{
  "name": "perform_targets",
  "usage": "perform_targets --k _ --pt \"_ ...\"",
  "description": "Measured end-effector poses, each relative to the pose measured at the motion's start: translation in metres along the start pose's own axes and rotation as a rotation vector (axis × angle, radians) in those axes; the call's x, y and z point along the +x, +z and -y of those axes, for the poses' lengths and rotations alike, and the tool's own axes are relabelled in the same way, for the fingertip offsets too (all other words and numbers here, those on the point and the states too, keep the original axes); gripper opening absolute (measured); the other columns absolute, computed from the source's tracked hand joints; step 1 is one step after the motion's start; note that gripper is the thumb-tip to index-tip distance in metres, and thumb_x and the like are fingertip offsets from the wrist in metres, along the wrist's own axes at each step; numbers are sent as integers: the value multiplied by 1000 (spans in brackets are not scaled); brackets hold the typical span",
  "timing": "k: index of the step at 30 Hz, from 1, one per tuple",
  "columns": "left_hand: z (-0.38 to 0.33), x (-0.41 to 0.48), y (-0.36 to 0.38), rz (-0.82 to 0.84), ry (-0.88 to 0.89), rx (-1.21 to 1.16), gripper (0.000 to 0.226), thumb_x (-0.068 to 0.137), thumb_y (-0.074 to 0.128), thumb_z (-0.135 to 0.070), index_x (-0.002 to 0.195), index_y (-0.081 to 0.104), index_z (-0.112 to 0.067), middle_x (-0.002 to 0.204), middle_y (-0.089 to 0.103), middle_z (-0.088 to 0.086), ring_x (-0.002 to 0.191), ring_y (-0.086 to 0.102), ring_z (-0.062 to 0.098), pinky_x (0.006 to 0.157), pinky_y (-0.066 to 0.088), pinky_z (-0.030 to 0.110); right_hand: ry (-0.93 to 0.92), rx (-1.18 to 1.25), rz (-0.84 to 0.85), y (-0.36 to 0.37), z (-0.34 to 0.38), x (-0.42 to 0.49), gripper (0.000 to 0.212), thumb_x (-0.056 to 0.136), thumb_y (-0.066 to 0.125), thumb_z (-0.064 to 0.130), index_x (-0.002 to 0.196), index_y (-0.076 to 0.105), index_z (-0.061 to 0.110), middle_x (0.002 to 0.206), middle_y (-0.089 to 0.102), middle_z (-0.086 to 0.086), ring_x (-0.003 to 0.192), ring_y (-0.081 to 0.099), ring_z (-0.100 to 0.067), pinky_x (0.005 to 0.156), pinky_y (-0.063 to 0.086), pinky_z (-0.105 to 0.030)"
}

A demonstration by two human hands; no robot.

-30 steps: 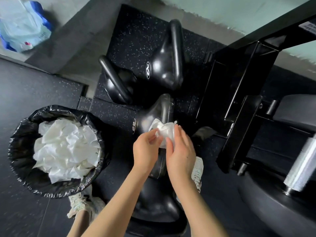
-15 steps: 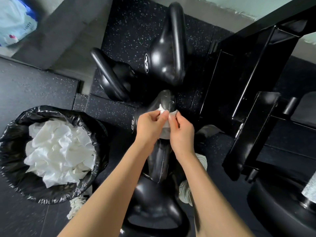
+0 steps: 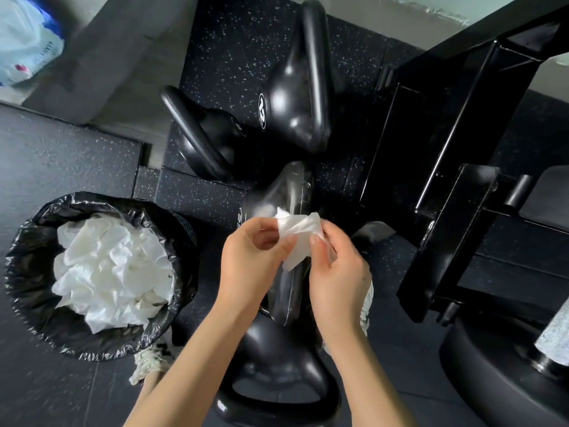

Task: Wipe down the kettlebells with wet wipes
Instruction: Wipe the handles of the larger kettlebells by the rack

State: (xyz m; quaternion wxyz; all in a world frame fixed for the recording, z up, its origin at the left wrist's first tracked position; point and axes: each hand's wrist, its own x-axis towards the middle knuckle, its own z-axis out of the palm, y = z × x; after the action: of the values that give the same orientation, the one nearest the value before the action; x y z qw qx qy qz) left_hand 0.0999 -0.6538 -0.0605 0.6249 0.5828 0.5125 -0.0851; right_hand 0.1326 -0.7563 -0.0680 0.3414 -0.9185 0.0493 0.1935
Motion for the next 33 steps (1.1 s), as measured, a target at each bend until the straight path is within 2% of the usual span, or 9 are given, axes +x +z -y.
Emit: perform_targets --k 2,5,8,12,15,19,24,30,33 --pt "-1 0 -6 64 -136 -217 20 78 72 -6 91 59 -15 74 72 3 69 67 14 66 56 29 89 123 147 -8 4 1 27 93 52 21 119 53 22 95 69 10 89 65 -9 78 50 -25" --pt "-4 3 -8 239 -268 -429 10 84 63 -4 93 64 -8 77 73 5 73 69 15 69 58 26 66 206 304 -13 5 3 31 93 45 35 121 53 25 109 67 9 102 62 -9 88 51 -36" --pt "-11 5 -6 417 -266 -329 16 85 60 -1 82 73 -9 81 74 7 78 71 17 74 57 25 -14 157 387 -17 4 0 43 86 46 54 123 54 32 117 63 11 111 57 -4 93 49 -33" --pt "-20 14 -15 602 -365 -192 28 89 52 -2 79 75 -14 85 72 5 83 67 14 80 57 27 -50 152 378 -20 -4 12 32 88 57 40 114 66 24 107 70 9 103 63 -6 90 51 -35" --pt "-20 19 -15 484 -379 -70 20 92 56 -12 104 70 -8 96 68 5 86 61 14 86 56 33 -88 130 242 -21 -8 25 13 90 59 27 93 72 23 87 65 17 87 61 -3 81 48 -28" --pt "-1 30 -4 150 -159 194 37 87 63 -28 123 60 -20 112 64 0 104 59 14 96 50 41 -124 -23 56 1 -2 63 31 91 55 20 63 58 31 75 51 7 76 47 -13 75 34 -23" --pt "11 36 9 227 -49 225 67 81 72 -20 140 42 -27 113 63 -6 97 62 11 95 51 39 -38 144 118 36 2 60 27 95 50 11 118 65 15 106 67 7 93 55 2 74 36 3" --pt "13 42 7 240 -60 182 70 77 76 -15 138 44 -26 115 66 1 95 64 11 82 58 36 -86 165 118 30 -14 30 28 95 51 6 118 65 12 117 68 -7 108 59 -3 89 43 -7" --pt "11 44 6 250 -81 124 68 77 74 -8 137 45 -23 105 66 -4 75 62 2 70 59 27 -97 39 193 40 11 80 25 95 45 9 107 67 6 91 70 -14 85 65 -27 77 51 -38"
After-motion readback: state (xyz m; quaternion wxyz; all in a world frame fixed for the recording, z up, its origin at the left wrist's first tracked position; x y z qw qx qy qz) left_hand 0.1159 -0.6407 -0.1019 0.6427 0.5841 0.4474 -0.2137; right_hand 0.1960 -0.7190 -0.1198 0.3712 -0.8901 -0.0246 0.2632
